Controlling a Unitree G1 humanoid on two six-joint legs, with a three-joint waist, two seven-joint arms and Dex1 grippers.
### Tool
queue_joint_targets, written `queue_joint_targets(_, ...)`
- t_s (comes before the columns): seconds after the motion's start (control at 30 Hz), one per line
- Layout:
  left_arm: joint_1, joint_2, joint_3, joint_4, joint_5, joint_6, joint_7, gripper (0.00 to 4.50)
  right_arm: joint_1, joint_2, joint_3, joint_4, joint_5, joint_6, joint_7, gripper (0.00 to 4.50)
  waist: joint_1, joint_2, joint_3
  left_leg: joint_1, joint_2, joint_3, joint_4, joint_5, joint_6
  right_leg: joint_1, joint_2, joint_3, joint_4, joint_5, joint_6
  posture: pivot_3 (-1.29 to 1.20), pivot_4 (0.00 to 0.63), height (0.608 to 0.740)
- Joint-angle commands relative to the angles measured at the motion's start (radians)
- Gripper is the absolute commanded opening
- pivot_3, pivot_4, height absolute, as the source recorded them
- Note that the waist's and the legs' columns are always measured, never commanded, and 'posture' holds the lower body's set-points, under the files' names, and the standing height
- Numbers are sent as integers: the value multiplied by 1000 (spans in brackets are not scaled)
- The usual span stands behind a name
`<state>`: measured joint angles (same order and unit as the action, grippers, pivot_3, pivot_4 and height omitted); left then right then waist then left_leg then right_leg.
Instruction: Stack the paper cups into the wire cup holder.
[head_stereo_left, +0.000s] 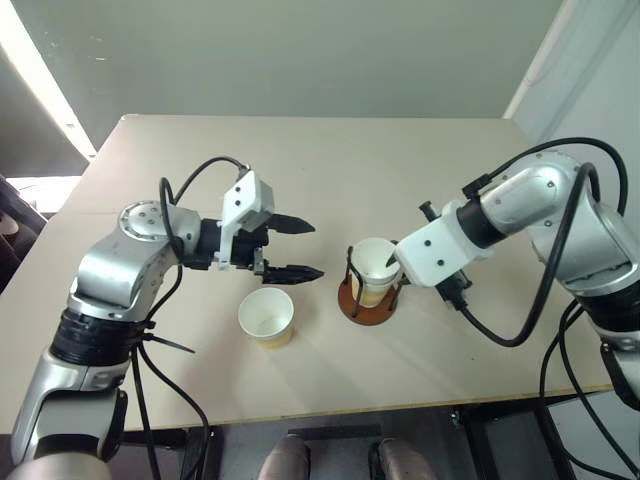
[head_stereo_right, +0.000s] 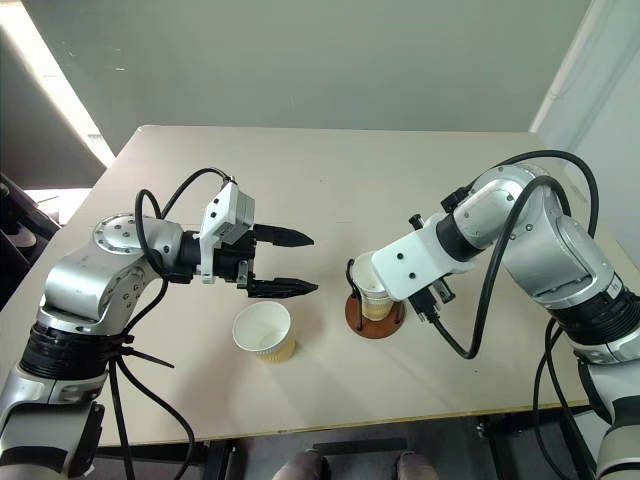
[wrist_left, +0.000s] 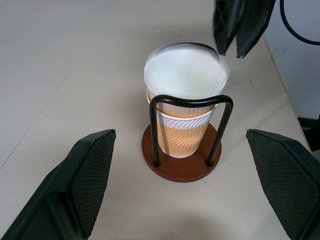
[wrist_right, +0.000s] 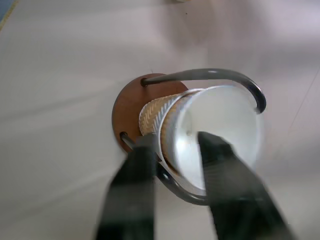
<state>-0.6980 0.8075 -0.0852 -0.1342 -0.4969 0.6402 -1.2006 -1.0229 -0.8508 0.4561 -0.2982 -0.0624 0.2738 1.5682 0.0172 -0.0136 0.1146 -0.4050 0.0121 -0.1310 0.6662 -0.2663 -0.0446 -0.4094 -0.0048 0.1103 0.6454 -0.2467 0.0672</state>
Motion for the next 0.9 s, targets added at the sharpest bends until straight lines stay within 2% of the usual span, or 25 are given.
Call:
queue_joint_targets(0.03, -5, 12, 14, -25, 0, -12, -10, 4500, -23, 6, -26, -13, 1, 11, -10, 2680, 0, 0, 0, 0, 0, 0, 0, 0, 0, 0, 0, 0, 0, 0, 0, 0, 150, 740)
queue_joint_targets(0.2, -6, 17, 17, -25, 2, -11, -16, 4500, -31, 26, -38, -13, 16, 47, -14, 4479, 0, 0, 0, 0, 0, 0, 0, 0, 0, 0, 0, 0, 0, 0, 0, 0, 150, 740)
queue_joint_targets(0.53, -21, 51, 25, -4, 20, -27, -40, 4500, -63, 88, -122, -20, 116, 202, -100, 4479, -2, 0, 0, 0, 0, 0, -1, 0, -1, 0, 0, 0, 0, 0, 0, 0, 150, 740)
queue_joint_targets(0.77, -27, 77, 23, -7, 26, -30, -70, 4500, -67, 103, -116, -40, 145, 231, -133, 4479, -2, 0, 0, 0, 0, 0, -1, 0, -1, -1, 0, 0, 0, 0, -1, 0, 150, 740)
queue_joint_targets(0.9, -32, 123, 7, -2, 59, -68, -111, 4500, -71, 107, -109, -36, 152, 233, -145, 4479, -2, 0, 0, 0, 0, 0, -2, 0, -1, -1, 0, 0, 0, 0, -1, 0, 150, 740)
